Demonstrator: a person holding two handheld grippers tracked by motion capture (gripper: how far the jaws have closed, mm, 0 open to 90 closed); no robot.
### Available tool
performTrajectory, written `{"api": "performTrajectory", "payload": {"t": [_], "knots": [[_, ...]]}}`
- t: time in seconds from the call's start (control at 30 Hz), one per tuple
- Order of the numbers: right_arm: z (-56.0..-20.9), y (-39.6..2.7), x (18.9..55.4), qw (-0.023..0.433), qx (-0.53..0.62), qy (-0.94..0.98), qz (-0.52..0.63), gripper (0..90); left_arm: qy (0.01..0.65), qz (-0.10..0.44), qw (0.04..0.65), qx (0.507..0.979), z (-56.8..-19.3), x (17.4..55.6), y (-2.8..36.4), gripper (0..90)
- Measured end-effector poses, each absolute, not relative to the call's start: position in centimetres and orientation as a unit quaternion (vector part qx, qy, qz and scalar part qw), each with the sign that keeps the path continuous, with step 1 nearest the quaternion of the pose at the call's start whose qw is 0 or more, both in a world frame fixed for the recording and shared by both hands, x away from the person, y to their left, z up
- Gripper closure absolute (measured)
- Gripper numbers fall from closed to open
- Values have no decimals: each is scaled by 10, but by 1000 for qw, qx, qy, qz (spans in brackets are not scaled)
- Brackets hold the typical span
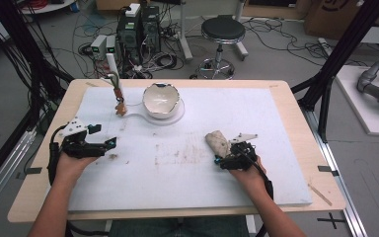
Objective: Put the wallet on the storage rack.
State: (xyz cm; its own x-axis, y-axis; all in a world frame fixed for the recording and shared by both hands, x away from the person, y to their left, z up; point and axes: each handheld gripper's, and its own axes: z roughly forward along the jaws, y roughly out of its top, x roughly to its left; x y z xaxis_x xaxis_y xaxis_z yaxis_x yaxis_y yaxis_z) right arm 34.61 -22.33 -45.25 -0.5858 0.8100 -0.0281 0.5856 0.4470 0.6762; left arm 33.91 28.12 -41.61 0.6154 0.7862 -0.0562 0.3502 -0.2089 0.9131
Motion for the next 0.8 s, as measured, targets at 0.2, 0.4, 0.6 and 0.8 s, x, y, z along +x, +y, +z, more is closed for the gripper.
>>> {"api": "performTrajectory", "payload": {"t": [0.2, 0.4, 0.6, 0.8], "knots": [[-450, -226, 345, 172, 420, 832, 319, 301, 378, 218, 503, 746, -416, 339, 282, 160], [-448, -228, 345, 169, 421, 831, 323, 351, 379, 219, 507, 743, -416, 339, 283, 160], [-439, -228, 342, 185, 403, 828, 344, 362, 381, 217, 508, 741, -416, 339, 284, 160], [-426, -230, 343, 191, 387, 822, 372, 362, 380, 217, 510, 741, -415, 339, 285, 160]]}}
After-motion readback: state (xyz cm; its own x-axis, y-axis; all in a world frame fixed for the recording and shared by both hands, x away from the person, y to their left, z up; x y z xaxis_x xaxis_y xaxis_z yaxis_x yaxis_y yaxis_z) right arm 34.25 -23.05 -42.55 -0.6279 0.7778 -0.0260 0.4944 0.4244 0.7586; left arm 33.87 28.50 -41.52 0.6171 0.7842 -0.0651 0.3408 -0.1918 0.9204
